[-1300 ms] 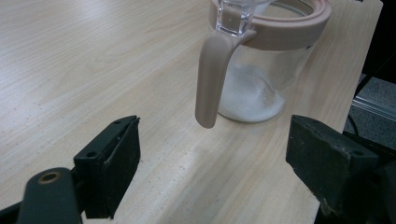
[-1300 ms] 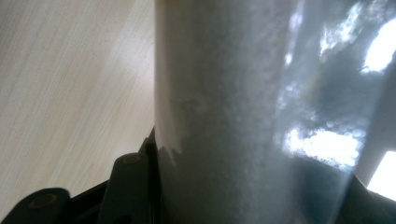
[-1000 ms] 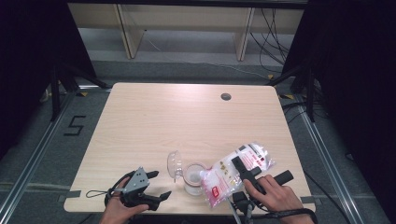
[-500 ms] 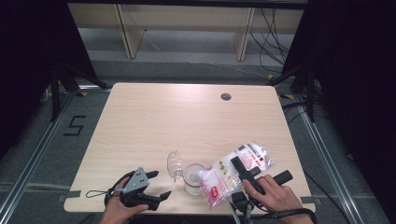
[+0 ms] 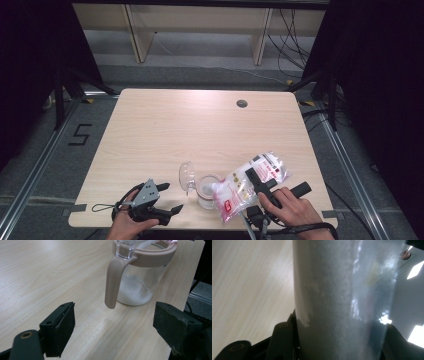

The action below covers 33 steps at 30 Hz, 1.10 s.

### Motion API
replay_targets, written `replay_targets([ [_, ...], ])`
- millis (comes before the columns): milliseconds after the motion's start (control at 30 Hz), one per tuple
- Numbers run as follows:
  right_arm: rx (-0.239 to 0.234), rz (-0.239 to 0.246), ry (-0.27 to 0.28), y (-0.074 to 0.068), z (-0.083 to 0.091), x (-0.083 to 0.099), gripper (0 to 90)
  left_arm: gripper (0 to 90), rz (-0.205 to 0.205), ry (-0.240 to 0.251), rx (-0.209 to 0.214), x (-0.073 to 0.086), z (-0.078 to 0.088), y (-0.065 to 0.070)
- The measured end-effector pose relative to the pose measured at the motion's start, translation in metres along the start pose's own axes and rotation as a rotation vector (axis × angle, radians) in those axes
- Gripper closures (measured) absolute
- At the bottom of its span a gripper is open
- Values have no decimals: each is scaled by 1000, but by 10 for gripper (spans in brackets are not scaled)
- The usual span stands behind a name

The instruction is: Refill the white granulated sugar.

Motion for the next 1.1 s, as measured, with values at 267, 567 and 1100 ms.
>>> replay_targets([
  [267,6,-8,8,-1,-1,-1,555,175,1,1,0,0,0,0],
  [567,10,8,16,1,-3,-1,559,175,-7,-1,0,0,0,0],
  [1100,6,4,14,1,-3,-1,566,175,0,0,-1,0,0,0],
])
Point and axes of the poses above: each handheld gripper's, and its own axes: z roughly backward along the jaws, x roughly out of its underside, y roughly to its right, the point moved 3 cm from there along -z, roughly forward along the jaws, and after that the axes turned 4 degrees about z, right-handed, at the moved point
